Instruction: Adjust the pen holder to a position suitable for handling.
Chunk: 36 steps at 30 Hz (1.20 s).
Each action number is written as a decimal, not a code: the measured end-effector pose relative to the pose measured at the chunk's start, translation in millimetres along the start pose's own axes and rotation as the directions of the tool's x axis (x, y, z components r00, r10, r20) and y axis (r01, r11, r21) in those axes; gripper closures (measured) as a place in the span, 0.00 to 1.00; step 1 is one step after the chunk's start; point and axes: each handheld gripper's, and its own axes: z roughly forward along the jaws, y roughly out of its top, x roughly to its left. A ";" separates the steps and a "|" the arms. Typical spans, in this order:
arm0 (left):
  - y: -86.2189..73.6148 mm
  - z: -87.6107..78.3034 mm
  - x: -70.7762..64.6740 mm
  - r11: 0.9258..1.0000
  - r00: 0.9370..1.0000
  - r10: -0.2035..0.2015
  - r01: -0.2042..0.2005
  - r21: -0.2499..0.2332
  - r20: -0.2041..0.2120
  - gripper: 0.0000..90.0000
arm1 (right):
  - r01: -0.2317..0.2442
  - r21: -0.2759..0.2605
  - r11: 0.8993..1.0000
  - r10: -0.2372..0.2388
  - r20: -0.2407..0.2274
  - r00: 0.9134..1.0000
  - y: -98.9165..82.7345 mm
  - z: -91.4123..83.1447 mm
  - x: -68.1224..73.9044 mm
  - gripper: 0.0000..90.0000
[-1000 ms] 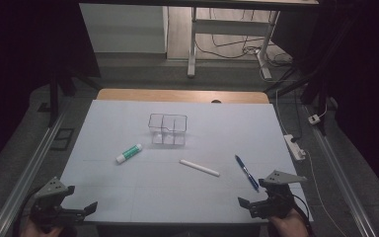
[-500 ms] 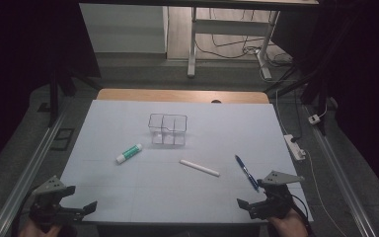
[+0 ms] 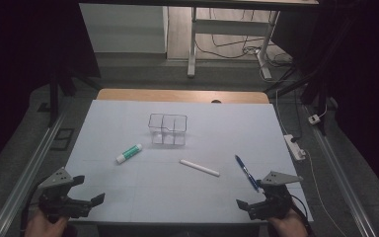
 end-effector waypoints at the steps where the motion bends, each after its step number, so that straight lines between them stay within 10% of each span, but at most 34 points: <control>1: 2.3 3.1 0.4 1.000 1.000 0.014 -0.014 -0.009 -0.008 0.00 | 0.000 0.000 1.000 0.000 0.000 1.000 0.0 0.0 0.2 0.00; 36: 64.2 76.5 16.0 0.998 0.999 0.051 -0.050 0.043 -0.005 0.00 | 0.008 0.000 1.000 -0.008 -0.013 1.000 -0.2 -0.1 0.3 0.00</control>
